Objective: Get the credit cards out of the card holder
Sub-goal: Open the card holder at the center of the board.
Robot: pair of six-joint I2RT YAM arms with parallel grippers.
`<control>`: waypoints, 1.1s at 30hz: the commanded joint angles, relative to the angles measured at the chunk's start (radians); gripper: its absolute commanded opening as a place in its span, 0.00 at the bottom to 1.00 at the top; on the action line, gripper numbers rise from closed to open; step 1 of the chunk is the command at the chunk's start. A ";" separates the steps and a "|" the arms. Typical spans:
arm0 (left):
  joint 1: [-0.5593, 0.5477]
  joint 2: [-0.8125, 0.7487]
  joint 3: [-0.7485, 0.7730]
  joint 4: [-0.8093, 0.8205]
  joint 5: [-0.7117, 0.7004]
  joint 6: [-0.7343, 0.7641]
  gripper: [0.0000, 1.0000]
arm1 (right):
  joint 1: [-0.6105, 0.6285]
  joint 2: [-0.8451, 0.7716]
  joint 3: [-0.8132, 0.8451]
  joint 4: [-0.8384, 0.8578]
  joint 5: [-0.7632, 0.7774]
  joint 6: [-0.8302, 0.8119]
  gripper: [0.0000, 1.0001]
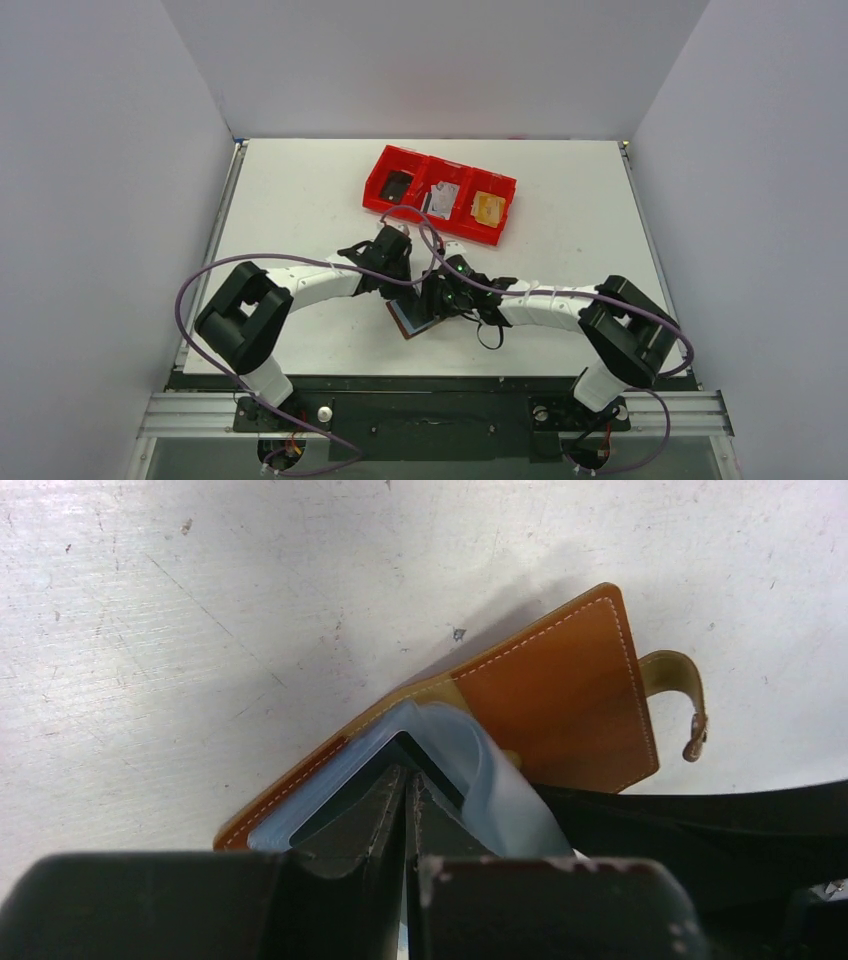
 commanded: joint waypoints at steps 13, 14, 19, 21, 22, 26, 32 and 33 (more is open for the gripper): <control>-0.063 0.082 0.156 0.019 0.046 0.016 0.00 | 0.004 -0.316 0.043 -0.220 0.243 -0.023 0.47; -0.067 0.093 0.163 0.025 0.051 0.013 0.00 | 0.003 -0.324 0.039 -0.232 0.257 -0.022 0.47; -0.069 0.186 0.200 0.076 0.102 -0.010 0.00 | -0.001 -0.373 0.003 -0.247 0.285 -0.010 0.47; -0.070 0.223 0.212 0.090 0.129 -0.016 0.00 | -0.005 -0.382 -0.011 -0.247 0.285 -0.004 0.47; -0.072 0.240 0.212 0.094 0.143 -0.020 0.00 | -0.006 -0.383 -0.017 -0.248 0.284 -0.002 0.47; -0.083 0.238 0.165 0.100 0.153 -0.022 0.00 | -0.010 -0.376 -0.018 -0.252 0.272 -0.007 0.46; -0.085 0.162 0.065 0.103 0.167 -0.007 0.00 | -0.009 -0.337 -0.010 -0.225 0.236 -0.001 0.45; -0.084 0.151 0.048 0.096 0.164 -0.001 0.00 | -0.009 -0.334 -0.005 -0.223 0.232 -0.001 0.45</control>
